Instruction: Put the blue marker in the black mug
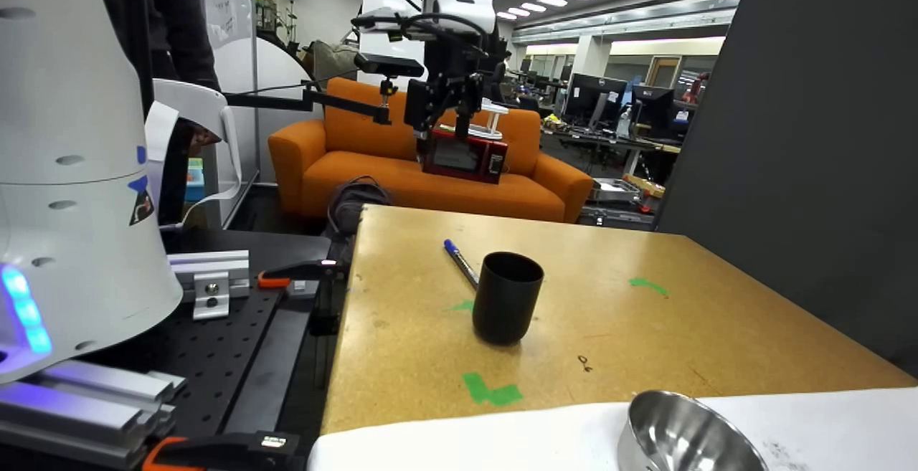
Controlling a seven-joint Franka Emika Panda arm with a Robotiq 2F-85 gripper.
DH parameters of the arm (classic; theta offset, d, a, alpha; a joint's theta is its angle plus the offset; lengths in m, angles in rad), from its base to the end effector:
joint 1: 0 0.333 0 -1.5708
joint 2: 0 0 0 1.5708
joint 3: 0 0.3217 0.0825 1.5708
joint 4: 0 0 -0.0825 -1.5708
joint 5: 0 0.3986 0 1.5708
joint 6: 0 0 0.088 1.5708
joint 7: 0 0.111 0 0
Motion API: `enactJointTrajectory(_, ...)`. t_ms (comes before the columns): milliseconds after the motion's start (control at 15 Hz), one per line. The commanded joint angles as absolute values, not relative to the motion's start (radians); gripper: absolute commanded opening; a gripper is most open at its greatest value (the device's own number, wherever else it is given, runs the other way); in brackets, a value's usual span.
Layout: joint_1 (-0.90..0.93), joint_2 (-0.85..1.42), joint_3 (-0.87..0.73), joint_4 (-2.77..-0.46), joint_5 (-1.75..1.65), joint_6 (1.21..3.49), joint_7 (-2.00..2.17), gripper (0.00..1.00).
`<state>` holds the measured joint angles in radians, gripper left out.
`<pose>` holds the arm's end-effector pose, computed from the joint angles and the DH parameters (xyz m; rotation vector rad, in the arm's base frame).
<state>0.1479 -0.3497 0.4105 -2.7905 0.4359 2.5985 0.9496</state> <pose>0.3409 0.1893 0.3059 -2.7431 1.0990 -0.0521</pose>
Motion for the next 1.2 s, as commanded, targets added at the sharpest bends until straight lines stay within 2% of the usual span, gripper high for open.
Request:
enactJointTrajectory(0, 0.159, -0.199, 0.424, -2.736, 0.429, 2.742, 1.166, 1.0)
enactJointTrajectory(667, 0.218, -0.221, 0.368, -2.756, 0.408, 2.737, 1.158, 1.0)
enactJointTrajectory(1133, 0.13, -0.114, 0.438, -2.712, 0.024, 2.75, 1.663, 1.0)
